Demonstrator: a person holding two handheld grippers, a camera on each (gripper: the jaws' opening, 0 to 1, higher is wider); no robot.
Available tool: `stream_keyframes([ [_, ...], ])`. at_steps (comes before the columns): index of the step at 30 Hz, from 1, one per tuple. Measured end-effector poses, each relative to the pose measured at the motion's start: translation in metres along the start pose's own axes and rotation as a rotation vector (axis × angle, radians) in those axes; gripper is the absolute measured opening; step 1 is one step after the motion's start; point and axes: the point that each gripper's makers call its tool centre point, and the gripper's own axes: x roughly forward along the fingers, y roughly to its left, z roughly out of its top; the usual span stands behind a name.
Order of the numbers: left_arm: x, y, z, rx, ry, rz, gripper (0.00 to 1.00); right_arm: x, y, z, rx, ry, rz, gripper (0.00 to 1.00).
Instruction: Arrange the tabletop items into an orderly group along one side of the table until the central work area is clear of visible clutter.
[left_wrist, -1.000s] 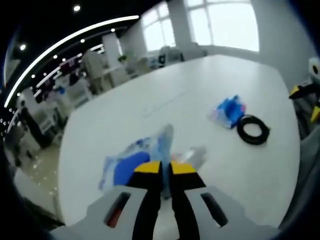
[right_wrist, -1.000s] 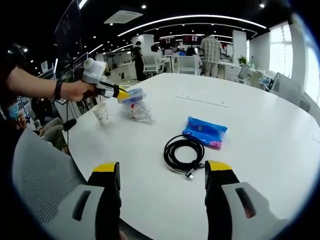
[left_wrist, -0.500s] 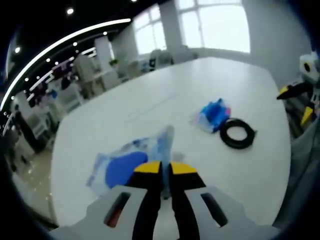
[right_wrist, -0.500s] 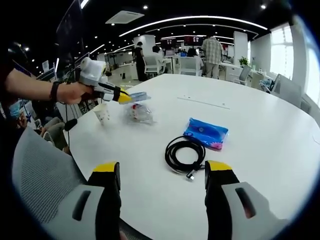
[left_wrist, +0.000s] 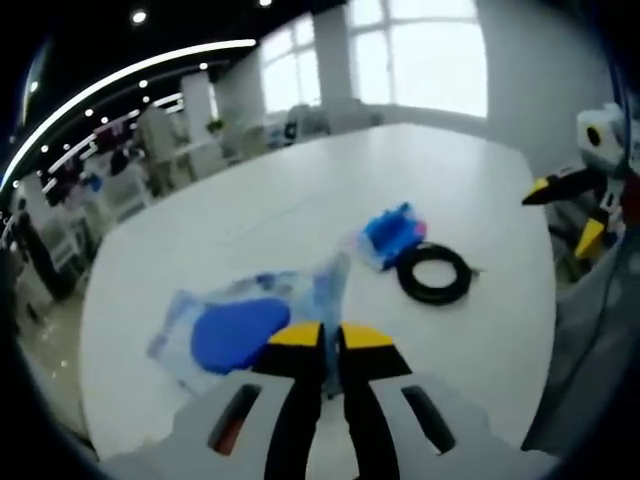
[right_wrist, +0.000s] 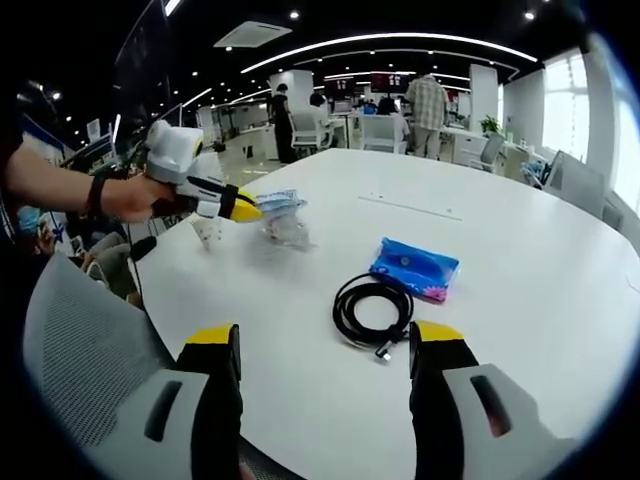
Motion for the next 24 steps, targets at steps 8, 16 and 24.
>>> stream_keyframes([
  [8, -0.001, -0.028, -0.013, 0.005, 0.008, -0.044, 0.03, 0.001, 0.004, 0.000, -0.012, 0.004, 0.013, 0.68],
  [16, -0.008, -0.053, -0.024, 0.004, 0.015, -0.085, 0.03, 0.001, 0.007, 0.001, -0.019, 0.004, 0.020, 0.67],
  [24, -0.011, -0.079, -0.035, 0.008, 0.027, -0.134, 0.03, 0.002, 0.010, 0.001, -0.026, 0.005, 0.026, 0.67],
])
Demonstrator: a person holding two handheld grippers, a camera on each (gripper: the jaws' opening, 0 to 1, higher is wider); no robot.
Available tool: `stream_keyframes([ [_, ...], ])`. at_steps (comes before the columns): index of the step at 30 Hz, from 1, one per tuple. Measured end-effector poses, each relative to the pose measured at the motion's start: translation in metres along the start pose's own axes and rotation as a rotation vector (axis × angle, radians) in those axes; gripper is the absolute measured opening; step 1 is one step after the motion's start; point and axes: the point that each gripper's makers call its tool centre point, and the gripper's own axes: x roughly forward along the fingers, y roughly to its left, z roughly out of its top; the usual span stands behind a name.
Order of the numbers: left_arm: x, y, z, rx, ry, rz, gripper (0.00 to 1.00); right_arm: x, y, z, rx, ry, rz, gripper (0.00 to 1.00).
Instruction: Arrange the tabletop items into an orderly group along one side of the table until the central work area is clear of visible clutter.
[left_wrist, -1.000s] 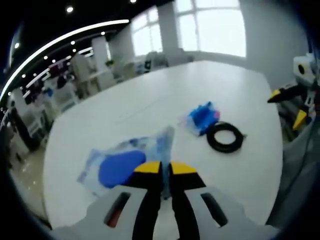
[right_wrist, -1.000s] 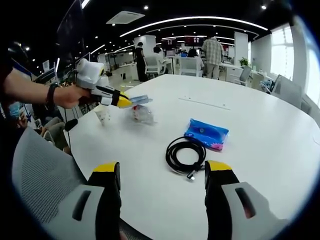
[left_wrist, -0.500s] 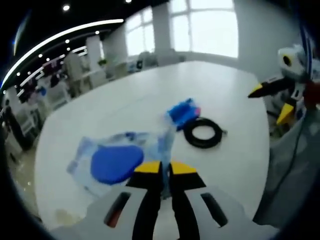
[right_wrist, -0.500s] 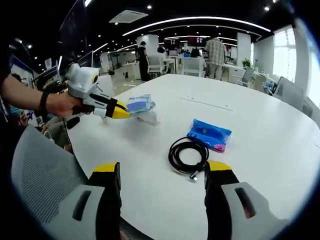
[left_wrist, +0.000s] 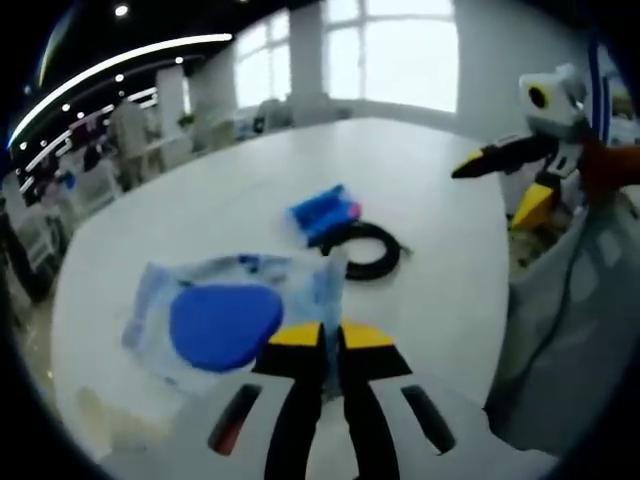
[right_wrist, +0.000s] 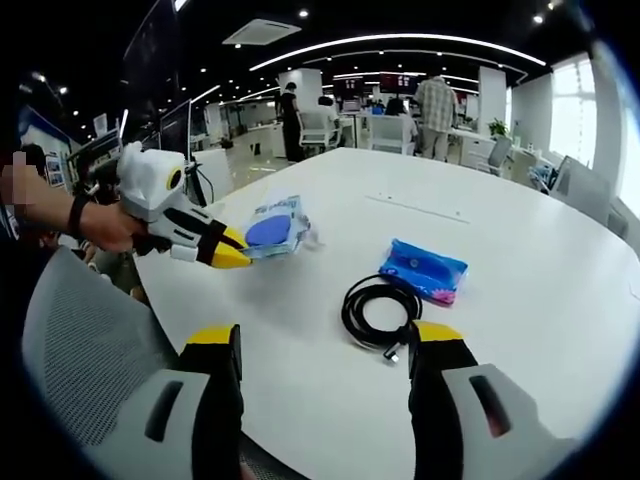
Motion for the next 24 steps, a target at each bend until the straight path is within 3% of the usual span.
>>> stream_keyframes([
  [19, 0.003, -0.068, -0.029, 0.004, 0.056, -0.152, 0.04, -0.001, 0.001, 0.001, -0.001, -0.006, 0.003, 0.67],
  [24, 0.003, -0.069, -0.035, 0.001, 0.062, -0.152, 0.04, -0.002, 0.001, 0.001, -0.004, -0.008, 0.002, 0.67],
])
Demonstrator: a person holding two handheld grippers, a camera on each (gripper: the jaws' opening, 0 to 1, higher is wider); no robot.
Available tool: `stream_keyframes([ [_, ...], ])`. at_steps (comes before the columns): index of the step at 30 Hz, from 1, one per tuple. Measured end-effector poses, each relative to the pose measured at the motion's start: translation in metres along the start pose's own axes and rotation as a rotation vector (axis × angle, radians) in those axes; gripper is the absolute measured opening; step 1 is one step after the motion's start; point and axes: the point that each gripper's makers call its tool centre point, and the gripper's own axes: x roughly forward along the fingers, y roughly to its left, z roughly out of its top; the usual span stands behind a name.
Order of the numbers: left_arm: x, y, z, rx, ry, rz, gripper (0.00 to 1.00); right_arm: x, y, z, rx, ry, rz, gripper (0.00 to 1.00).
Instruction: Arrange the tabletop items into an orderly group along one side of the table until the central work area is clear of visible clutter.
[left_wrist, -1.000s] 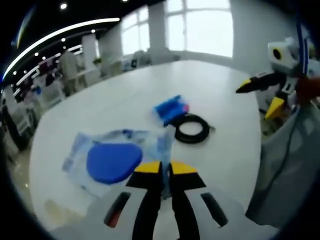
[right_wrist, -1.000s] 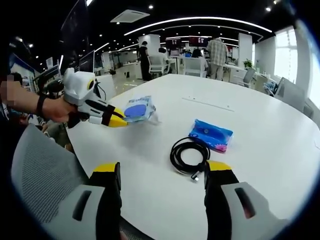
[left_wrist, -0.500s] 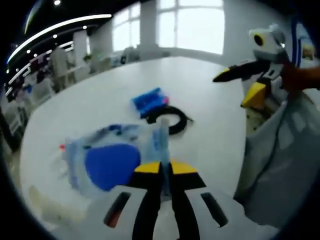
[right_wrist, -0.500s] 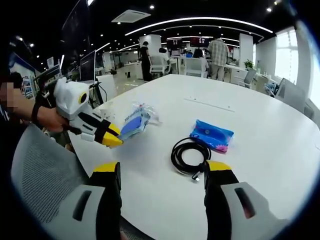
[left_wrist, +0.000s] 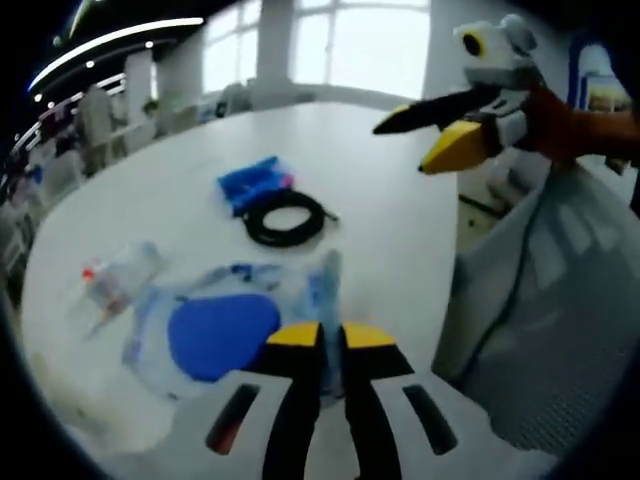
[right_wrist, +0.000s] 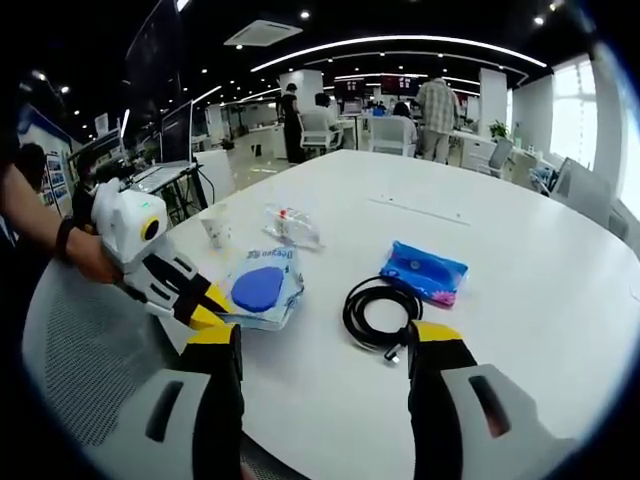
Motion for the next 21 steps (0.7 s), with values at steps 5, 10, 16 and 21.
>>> stream_keyframes([
  [5, -0.0028, 0.0021, 0.0032, -0.009, -0.008, 0.008, 0.07, 0.0006, 0.0016, 0.0003, -0.008, 0.001, 0.006, 0.67],
  [10, -0.0032, 0.0016, 0.0018, -0.021, -0.002, 0.005, 0.11, 0.0004, 0.0015, 0.0008, -0.007, -0.001, 0.005, 0.67],
  [16, -0.0045, 0.0010, 0.0036, -0.034, -0.010, -0.002, 0.18, 0.0001, 0.0010, 0.0016, -0.002, -0.006, 0.003, 0.67],
  [21, -0.0068, 0.0041, 0.0039, -0.033, -0.009, 0.006, 0.22, 0.0003, 0.0020, 0.0017, -0.005, -0.006, 0.005, 0.67],
])
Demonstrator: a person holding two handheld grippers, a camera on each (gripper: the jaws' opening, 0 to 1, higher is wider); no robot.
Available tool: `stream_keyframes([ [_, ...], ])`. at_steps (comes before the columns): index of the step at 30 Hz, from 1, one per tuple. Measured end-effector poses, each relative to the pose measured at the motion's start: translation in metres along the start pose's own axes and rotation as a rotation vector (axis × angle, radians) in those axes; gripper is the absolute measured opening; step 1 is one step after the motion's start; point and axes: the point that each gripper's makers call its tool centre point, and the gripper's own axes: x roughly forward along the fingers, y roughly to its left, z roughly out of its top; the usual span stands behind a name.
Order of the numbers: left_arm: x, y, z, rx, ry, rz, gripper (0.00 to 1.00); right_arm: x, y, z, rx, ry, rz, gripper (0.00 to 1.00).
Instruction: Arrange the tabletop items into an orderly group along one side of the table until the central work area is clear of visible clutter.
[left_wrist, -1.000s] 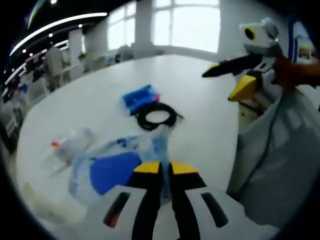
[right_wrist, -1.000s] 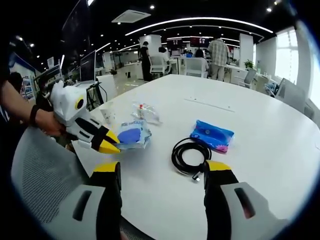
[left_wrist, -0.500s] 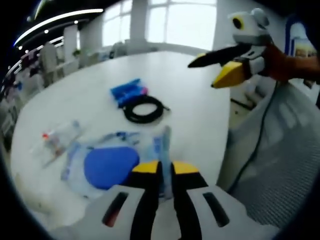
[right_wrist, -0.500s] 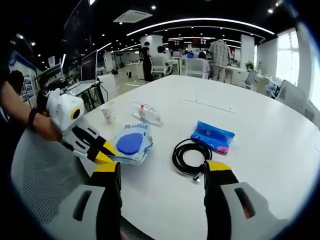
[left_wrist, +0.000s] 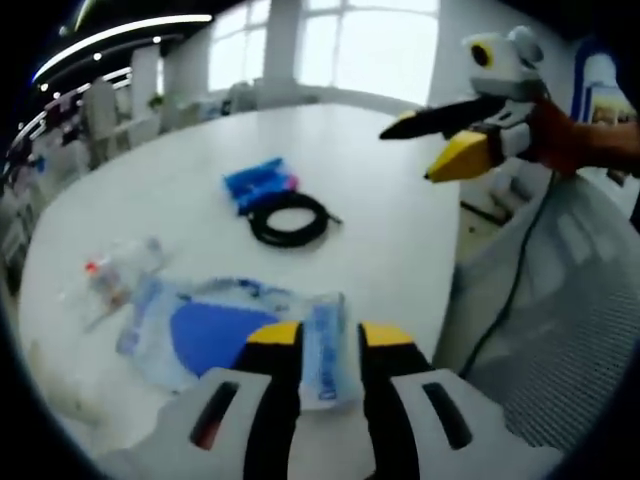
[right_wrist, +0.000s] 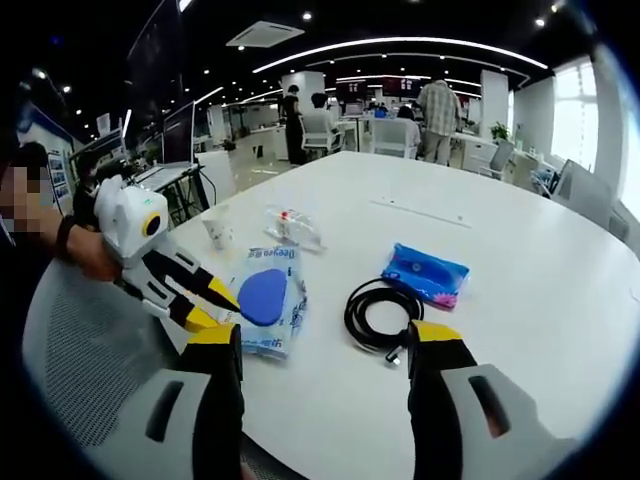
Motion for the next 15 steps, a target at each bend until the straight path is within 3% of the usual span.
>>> stream_keyframes([
  [15, -0.022, 0.026, -0.003, -0.064, -0.015, 0.078, 0.37, 0.003, 0.003, -0.002, -0.012, 0.011, 0.011, 0.67],
])
